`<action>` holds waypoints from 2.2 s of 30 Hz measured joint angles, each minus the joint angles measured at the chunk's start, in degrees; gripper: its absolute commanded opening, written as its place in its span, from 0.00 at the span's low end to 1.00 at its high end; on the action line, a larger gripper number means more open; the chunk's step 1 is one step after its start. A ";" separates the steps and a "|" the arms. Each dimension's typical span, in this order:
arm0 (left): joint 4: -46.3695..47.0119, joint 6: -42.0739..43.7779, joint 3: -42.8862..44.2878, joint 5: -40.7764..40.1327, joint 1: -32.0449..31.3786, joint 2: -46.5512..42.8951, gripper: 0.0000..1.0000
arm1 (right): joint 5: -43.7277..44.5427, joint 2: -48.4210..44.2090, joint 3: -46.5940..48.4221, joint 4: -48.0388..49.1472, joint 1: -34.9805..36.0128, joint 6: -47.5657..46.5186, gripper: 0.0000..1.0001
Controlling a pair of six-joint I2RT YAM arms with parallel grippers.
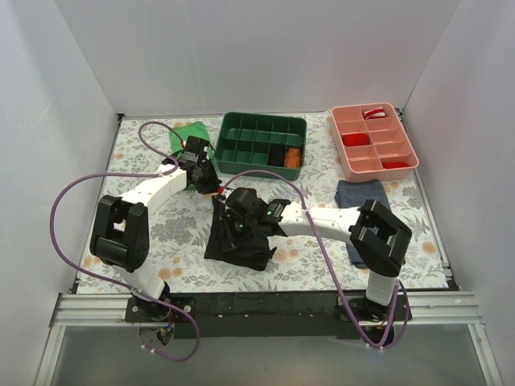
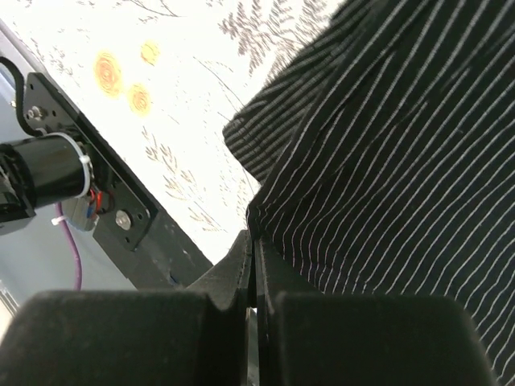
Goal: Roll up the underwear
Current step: Fold the underwear at the center of the board.
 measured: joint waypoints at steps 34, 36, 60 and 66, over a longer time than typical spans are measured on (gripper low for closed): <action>2.40 2.27 -1.86 -0.70 3.13 4.70 0.00 | 0.42 10.71 7.67 0.11 0.96 -1.42 0.02; 2.54 2.54 -1.64 -0.70 3.13 5.35 0.00 | 0.48 11.34 7.67 0.11 0.96 -1.42 0.03; 2.45 3.17 1.40 -0.74 3.34 7.76 0.70 | -0.83 10.84 5.05 8.48 0.96 -1.68 0.45; 0.98 2.91 2.43 -1.46 4.24 7.67 0.79 | -2.58 5.88 0.00 13.07 0.96 -2.14 0.45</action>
